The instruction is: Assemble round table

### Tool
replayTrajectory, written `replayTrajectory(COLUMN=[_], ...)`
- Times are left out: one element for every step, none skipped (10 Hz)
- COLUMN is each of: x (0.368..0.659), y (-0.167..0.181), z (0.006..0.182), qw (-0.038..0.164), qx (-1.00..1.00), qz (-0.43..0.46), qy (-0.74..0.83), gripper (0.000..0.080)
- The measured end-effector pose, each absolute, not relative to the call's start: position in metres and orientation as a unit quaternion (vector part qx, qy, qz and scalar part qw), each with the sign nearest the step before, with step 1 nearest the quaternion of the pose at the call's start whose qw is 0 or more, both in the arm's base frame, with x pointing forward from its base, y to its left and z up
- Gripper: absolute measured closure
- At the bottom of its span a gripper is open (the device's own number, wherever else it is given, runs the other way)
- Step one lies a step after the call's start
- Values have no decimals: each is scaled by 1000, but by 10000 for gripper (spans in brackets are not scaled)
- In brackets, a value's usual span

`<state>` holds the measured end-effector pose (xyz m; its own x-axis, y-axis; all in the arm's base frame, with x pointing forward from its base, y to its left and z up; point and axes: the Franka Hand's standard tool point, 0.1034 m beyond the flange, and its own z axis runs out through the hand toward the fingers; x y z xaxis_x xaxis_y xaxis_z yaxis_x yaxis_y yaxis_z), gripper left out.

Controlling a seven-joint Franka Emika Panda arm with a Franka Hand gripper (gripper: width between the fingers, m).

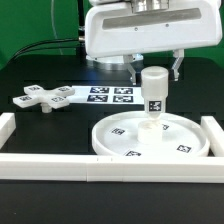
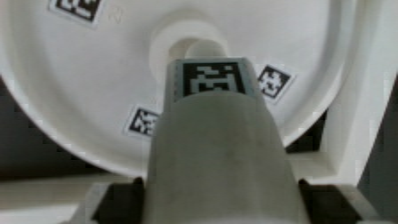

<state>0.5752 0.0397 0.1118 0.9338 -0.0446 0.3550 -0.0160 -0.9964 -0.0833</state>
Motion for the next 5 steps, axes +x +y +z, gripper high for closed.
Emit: replayTrajectory(x=[571, 571, 569, 569, 569], y=[40, 42, 45, 44, 42], z=[109, 110, 109, 108, 108], qw=[39, 39, 38, 36, 35], qx=[-984, -984, -984, -984, -984], qz=[-171, -176, -177, -176, -176], qy=[8, 6, 1, -6, -9], gripper=[390, 390, 390, 390, 390])
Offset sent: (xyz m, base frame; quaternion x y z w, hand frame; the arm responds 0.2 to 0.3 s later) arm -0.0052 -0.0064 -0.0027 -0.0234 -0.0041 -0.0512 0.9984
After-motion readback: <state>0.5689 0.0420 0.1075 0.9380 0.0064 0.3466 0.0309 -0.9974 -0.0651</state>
